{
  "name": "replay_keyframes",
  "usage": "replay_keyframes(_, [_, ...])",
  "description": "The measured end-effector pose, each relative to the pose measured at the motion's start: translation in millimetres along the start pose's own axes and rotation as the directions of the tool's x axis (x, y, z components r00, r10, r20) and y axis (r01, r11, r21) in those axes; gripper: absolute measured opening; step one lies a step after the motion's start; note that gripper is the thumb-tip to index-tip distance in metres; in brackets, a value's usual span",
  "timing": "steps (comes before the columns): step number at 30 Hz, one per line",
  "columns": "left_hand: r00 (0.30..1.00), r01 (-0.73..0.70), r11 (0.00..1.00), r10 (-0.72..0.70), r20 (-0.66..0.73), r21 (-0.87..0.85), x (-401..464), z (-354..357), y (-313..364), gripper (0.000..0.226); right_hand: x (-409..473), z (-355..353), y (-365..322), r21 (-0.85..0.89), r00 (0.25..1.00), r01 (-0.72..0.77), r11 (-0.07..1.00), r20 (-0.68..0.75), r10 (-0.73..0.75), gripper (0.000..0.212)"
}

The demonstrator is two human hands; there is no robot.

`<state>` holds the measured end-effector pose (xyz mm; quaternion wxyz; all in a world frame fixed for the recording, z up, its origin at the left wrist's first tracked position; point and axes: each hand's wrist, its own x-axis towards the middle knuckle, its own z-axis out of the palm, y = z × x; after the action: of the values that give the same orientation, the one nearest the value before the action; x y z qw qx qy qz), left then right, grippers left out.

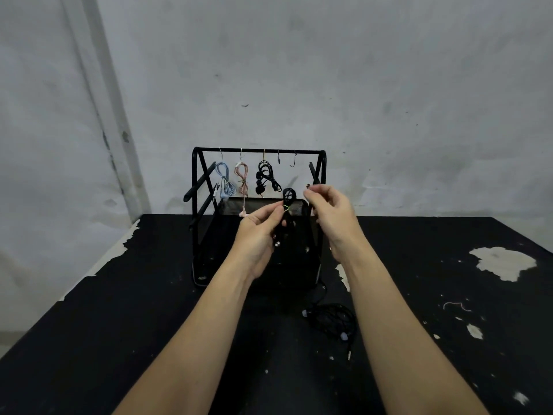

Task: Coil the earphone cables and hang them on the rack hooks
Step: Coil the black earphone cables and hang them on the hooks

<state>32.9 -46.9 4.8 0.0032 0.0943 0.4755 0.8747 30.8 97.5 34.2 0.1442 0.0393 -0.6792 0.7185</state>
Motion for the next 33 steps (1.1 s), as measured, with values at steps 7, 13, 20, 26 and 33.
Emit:
replay_keyframes(7, [0.998,-0.036,0.999,0.036,0.043,0.005,-1,8,2,0.016,-8,10,-10,-0.042,0.984,0.070,0.997,0.169,-0.062,0.010])
replay_keyframes(13, [0.993,-0.115,0.967,0.110,0.036,0.227,-1,7,10,0.014,-5,6,-16,-0.301,0.972,0.210,0.930,0.164,-0.167,0.015])
replay_keyframes(20, [0.988,-0.156,0.965,0.152,0.036,0.213,3,13,27,0.015,-10,11,-26,-0.155,0.979,0.167,0.974,0.147,-0.144,0.002])
replay_keyframes(26, [0.994,-0.092,0.975,0.077,0.079,0.202,8,10,44,0.018,-5,16,-32,0.023,0.995,0.048,0.999,0.088,-0.050,0.012])
replay_keyframes(33, [0.995,-0.074,0.970,0.056,0.082,0.233,28,9,61,0.008,13,26,-43,0.014,0.984,0.027,1.000,0.175,-0.029,0.013])
